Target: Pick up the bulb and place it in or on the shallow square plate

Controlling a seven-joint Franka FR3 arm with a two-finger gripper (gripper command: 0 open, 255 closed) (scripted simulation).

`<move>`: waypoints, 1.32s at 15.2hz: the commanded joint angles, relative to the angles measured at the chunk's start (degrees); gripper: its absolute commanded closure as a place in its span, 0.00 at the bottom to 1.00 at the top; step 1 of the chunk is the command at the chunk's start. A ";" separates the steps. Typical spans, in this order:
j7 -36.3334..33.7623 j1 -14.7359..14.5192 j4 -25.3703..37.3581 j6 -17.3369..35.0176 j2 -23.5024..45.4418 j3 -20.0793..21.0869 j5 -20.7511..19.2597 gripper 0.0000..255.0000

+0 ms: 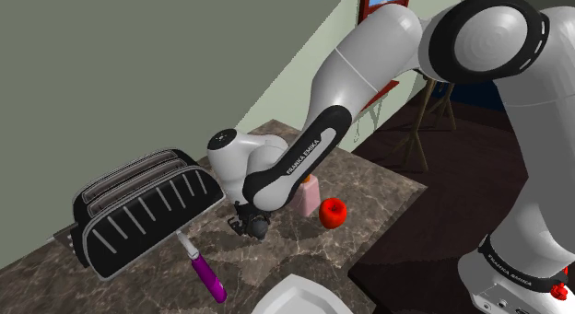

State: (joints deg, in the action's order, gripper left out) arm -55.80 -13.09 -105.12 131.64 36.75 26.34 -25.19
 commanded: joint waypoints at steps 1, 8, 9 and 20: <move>0.00 0.00 0.00 0.00 0.00 0.00 0.00 1.00; 0.00 0.01 -0.01 0.00 0.00 0.00 0.00 1.00; 0.00 0.00 0.00 0.01 0.01 0.00 -0.01 1.00; 2.25 1.80 0.03 -5.41 -5.83 2.55 3.44 1.00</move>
State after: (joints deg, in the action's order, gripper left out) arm -53.82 -11.50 -105.08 126.81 31.55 28.64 -22.13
